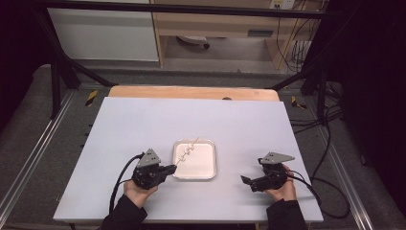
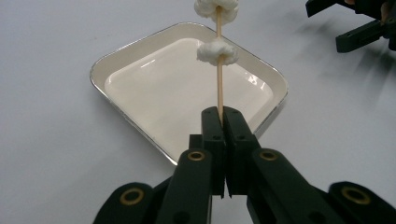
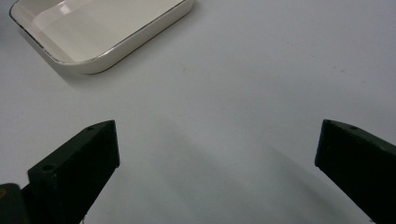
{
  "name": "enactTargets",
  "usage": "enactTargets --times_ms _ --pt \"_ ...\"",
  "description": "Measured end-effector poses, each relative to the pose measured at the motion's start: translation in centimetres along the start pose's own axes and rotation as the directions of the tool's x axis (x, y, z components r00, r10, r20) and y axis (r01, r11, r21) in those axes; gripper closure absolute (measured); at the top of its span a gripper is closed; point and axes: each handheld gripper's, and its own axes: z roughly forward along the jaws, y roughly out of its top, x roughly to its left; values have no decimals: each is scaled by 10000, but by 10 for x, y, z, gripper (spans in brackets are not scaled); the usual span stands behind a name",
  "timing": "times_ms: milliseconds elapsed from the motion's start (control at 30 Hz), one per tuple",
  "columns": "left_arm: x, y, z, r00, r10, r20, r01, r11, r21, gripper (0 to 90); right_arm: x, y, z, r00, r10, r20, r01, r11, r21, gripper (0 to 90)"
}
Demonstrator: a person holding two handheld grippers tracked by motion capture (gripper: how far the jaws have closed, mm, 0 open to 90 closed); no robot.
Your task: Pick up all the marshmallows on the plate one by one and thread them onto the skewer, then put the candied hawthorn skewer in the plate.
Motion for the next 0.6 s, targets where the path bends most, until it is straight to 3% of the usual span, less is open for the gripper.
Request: enactTargets --times_ms 600 --pt "1 17 31 9983 94 -568 -35 9945 1047 885 -2 -4 -3 10000 5 30 -5 10000 -47 5"
